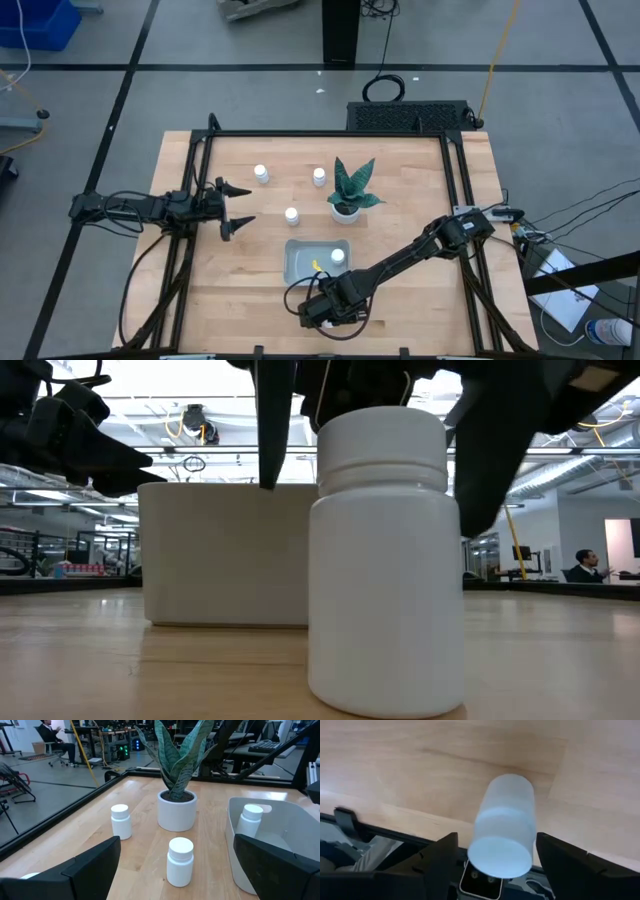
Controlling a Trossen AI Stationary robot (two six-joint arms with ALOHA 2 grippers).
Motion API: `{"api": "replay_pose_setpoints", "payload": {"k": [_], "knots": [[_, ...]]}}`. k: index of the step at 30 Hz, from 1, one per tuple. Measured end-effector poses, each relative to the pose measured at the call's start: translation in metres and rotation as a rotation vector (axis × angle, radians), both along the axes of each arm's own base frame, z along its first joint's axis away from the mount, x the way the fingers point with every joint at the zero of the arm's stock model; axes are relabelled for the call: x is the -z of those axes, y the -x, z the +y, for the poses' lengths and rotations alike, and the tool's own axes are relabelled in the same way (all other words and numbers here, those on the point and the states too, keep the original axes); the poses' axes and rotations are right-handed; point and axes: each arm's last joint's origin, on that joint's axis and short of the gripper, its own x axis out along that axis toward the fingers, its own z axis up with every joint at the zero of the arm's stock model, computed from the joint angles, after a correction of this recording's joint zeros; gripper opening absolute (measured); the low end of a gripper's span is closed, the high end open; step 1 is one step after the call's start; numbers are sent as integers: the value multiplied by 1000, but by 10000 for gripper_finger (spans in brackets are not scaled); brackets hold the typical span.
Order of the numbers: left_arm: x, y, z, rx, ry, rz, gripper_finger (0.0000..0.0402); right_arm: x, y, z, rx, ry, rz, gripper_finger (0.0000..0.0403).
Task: Pick and place pill bottles into a basket
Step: Put the white pill bottle into the white bin
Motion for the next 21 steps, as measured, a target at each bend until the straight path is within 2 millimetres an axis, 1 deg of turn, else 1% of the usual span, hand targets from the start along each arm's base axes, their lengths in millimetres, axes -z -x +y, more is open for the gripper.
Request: {"api": "replay_pose_setpoints", "payload": {"k": [5, 13, 16, 21], "knots": [[0, 0, 0, 0, 0, 0, 395, 0, -3, -4, 7, 9, -17, 226], [0, 0, 0, 0, 0, 0, 395, 0, -4, -5, 5, 9, -17, 179], [0, 0, 0, 0, 0, 0, 395, -1, -4, -5, 3, 5, -18, 168], [0, 0, 0, 0, 0, 0, 395, -8, -2, -6, -6, 10, -39, 163]]}}
